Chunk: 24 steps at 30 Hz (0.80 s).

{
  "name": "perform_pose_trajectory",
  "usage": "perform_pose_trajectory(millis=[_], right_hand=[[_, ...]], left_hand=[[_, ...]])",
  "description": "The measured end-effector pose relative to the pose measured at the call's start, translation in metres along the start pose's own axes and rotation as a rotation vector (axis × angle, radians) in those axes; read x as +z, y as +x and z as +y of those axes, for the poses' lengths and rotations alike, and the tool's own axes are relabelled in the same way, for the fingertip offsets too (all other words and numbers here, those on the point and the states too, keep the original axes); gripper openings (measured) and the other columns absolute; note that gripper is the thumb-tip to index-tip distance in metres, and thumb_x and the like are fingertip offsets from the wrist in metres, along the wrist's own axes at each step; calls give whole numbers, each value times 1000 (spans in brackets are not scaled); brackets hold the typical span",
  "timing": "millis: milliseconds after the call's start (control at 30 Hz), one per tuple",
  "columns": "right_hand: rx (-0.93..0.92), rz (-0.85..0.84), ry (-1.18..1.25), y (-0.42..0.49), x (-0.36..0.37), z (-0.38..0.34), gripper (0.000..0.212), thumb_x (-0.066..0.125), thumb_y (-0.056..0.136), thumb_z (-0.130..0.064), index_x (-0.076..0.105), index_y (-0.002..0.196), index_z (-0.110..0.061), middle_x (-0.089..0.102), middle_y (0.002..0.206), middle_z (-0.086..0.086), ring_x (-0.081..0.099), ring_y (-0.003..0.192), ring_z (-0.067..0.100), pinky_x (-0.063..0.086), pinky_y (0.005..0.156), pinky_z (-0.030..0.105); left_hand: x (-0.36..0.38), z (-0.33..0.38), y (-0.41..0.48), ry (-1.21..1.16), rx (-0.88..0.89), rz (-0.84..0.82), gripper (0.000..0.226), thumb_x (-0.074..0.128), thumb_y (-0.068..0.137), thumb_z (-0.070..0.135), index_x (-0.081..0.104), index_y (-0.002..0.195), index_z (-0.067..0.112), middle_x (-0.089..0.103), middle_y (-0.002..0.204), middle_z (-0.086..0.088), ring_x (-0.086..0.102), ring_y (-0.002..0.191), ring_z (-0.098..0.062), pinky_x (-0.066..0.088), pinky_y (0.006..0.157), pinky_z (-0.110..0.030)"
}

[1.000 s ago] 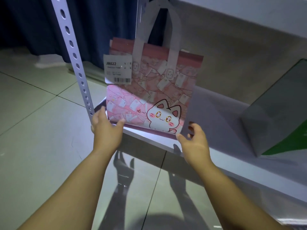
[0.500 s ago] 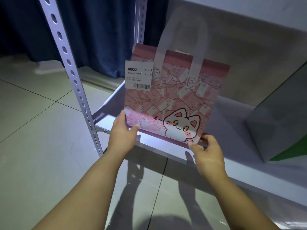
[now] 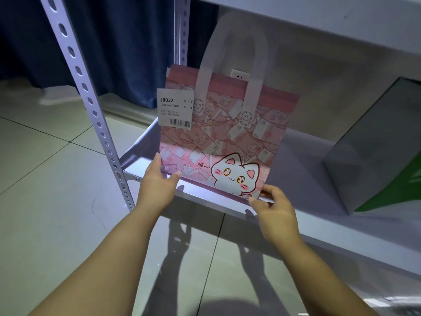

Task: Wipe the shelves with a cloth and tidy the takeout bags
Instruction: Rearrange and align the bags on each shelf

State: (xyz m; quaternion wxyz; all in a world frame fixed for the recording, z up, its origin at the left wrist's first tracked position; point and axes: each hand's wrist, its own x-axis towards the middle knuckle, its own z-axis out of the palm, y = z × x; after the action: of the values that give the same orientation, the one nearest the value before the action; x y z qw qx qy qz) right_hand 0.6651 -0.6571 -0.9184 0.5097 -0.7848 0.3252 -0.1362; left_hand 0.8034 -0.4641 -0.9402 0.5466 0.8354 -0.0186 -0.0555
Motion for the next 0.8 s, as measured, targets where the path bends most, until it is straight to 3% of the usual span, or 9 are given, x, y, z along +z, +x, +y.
perform_pose_trajectory(millis=[100, 167, 233, 367, 533, 700, 800], right_hand=[[-10, 8, -43, -7, -8, -2, 38, 63, 88, -24, 52, 123, -24, 59, 112, -12, 59, 94, 6, 45, 67, 13], [-18, 8, -65, -12, -18, -3, 40, 62, 88, -25, 50, 126, -25, 55, 117, -10, 55, 101, 11, 44, 78, 23], [-37, -1, -65, -18, -30, -3, 39, 62, 89, -24, 51, 126, -25, 54, 116, -12, 54, 100, 10, 42, 81, 24], [-69, 3, -30, -35, -62, 3, 29, 61, 89, -23, 56, 117, -27, 58, 110, -13, 57, 95, 6, 42, 77, 20], [-123, 44, -4, -61, -115, 19, 13, 63, 87, -23, 60, 96, -32, 62, 93, -21, 58, 81, -9, 41, 59, 3], [-110, 83, 0, -83, -182, 40, 9, 63, 86, -23, 63, 91, -30, 64, 89, -17, 59, 82, -1, 43, 65, 13], [-87, 123, -11, -91, -228, 53, 8, 62, 87, -24, 63, 89, -31, 64, 87, -17, 59, 80, 0, 42, 63, 14]], left_hand=[[-5, 8, -8, 53, -25, 17, 61, 61, 88, 27, 32, 141, 27, 43, 142, 2, 48, 117, -19, 40, 93, -38], [-6, 14, -17, 85, 32, 38, 54, 61, 88, 26, 37, 137, 27, 44, 141, 1, 48, 103, -13, 39, 86, -34], [-7, 19, -28, 124, 61, 50, 52, 62, 88, 26, 40, 136, 27, 44, 140, 0, 46, 97, -9, 38, 83, -31], [0, 32, -62, 205, 105, 46, 52, 63, 86, 29, 43, 134, 26, 42, 141, -2, 50, 112, -18, 44, 94, -40], [28, 60, -110, 181, 185, -26, 43, 64, 86, 29, 50, 126, 25, 50, 131, -2, 49, 105, -13, 41, 87, -31], [83, 103, -166, 48, 213, -125, 36, 65, 85, 25, 55, 118, 19, 57, 116, 4, 52, 100, -11, 41, 86, -29], [120, 125, -199, -29, 179, -174, 28, 66, 84, 25, 58, 110, 20, 60, 108, 4, 55, 92, -11, 41, 75, -24]])
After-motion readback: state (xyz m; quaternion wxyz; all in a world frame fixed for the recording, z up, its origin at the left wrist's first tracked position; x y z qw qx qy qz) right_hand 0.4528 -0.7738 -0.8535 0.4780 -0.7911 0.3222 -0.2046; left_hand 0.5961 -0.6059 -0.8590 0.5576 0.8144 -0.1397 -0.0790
